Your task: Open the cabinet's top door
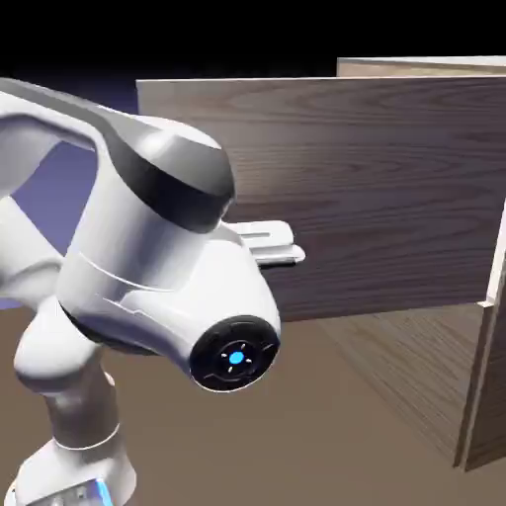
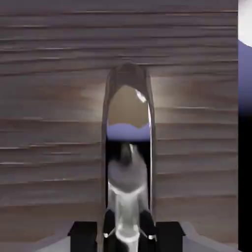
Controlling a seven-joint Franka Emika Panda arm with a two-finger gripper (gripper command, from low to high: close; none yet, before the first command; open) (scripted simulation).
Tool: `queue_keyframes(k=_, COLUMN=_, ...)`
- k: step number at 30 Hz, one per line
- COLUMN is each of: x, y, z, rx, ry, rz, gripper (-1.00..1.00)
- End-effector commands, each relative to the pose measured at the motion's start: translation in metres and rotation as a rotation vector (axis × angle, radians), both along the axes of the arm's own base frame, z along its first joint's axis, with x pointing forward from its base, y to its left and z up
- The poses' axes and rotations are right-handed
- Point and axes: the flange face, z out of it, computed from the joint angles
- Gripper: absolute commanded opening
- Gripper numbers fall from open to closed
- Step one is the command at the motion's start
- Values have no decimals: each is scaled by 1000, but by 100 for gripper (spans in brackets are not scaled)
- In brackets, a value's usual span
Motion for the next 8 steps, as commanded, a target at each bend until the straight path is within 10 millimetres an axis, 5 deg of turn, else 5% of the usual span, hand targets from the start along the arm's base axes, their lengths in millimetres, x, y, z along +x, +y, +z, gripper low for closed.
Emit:
queue_keyframes(k=1, x=1, y=-8, z=0, rx=0, ry=0, rz=17, gripper=-100)
queue_keyframes(k=8, x=9, y=-43, z=0, rx=1, ry=0, rz=93, gripper=-100)
